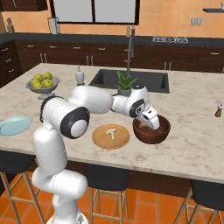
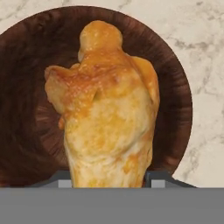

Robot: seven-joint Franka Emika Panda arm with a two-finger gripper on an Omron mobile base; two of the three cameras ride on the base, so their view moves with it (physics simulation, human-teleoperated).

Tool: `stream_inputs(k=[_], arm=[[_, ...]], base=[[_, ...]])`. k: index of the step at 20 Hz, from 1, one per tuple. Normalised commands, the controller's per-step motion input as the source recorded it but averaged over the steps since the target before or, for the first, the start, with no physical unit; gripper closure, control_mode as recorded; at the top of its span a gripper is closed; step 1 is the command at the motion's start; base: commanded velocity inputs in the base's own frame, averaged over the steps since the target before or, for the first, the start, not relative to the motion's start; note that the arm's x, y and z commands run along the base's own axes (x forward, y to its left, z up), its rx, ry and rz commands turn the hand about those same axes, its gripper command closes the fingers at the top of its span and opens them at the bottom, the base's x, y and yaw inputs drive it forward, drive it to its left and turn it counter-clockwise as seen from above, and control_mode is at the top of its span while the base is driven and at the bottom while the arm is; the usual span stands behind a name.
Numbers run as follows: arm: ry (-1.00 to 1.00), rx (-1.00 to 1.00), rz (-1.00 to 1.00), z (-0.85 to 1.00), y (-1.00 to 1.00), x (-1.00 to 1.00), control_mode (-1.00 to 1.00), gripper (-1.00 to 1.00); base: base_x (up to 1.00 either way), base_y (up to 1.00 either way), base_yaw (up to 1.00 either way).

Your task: Pick the chicken drumstick and mushroom from their plates and place them in the bowl. Then put the bowl in the fridge.

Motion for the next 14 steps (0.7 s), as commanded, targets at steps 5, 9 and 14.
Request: stream_inputs(k=[5,9,14], arm=[[0.0,0.0,0.0,-0.28,0.0,0.26,-1.0,1.0],[0.0,0.0,0.0,-0.37,-0.01,0.13,-1.0,1.0],[0.01,0.0,0.0,-0.19,0.0,0.01,-1.0,1.0]], base=[[0.0,0.0,0.0],[0.0,0.0,0.0],[0.0,0.0,0.0]])
